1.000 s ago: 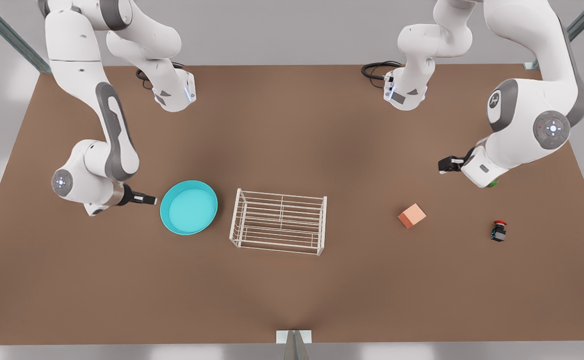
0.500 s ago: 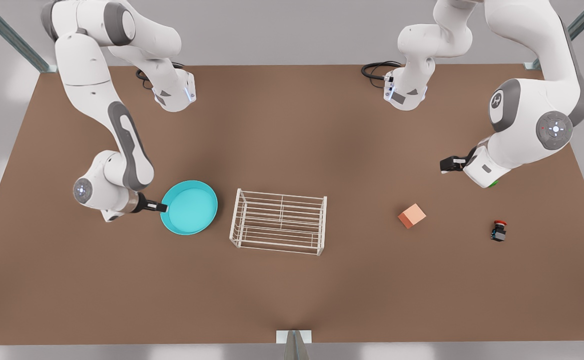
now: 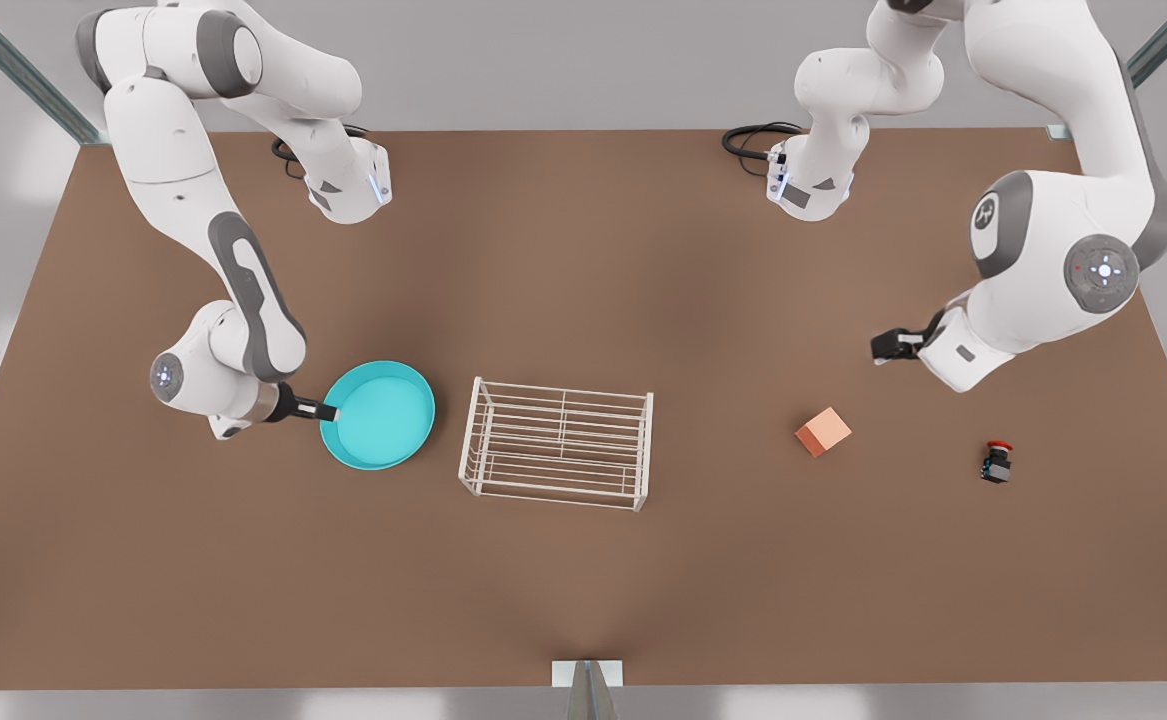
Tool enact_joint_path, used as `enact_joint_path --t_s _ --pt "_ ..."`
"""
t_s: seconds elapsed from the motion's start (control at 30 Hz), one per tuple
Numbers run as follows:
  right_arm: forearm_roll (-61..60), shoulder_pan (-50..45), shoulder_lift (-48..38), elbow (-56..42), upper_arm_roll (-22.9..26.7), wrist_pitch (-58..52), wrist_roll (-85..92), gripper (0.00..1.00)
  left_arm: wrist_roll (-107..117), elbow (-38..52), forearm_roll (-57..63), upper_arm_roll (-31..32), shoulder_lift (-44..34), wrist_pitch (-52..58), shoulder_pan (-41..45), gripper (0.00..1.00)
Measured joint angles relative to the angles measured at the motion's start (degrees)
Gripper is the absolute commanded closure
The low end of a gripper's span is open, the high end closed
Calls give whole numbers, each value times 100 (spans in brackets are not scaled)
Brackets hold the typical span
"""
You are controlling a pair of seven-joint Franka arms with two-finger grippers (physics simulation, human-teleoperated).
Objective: Place the plate on the shelf with right arm and place the red button switch in the plate with left arm
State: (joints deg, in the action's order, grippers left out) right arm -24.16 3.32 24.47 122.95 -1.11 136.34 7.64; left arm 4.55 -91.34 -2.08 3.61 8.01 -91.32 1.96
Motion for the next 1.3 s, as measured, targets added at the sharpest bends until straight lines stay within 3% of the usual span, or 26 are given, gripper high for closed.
enact_joint_path --t_s 0.1,0.2,0.4,0.57,0.8,0.93,1.0,1.07,1.2,1.3 --pt "-7 2 30 3 -1 73 124 29 19 58 -3 -21 25 -5 -6 0" --pt "-44 -2 70 3 -6 117 230 32 39 93 -20 -24 34 -7 -6 0" --pt "-116 -7 102 -2 -43 158 401 50 136 88 -62 -26 32 7 11 0" --pt "-130 1 141 -8 -47 167 518 54 204 40 -80 -29 8 41 4 0" --pt "-147 2 158 -6 -47 172 690 74 269 -33 -71 7 -18 110 13 0" --pt "-168 152 98 -15 -152 138 811 74 373 -224 164 460 -64 215 255 0" --pt "-176 224 55 -27 -211 91 867 78 554 -143 294 889 -107 269 675 0" --pt "-190 242 38 -31 -227 50 931 82 604 -60 349 932 -112 307 994 0" --pt "-234 249 -116 -66 -232 -81 1057 82 482 194 265 924 123 323 -405 0" --pt "-282 249 -278 -94 -232 -230 1140 83 394 210 239 889 170 262 -952 0"
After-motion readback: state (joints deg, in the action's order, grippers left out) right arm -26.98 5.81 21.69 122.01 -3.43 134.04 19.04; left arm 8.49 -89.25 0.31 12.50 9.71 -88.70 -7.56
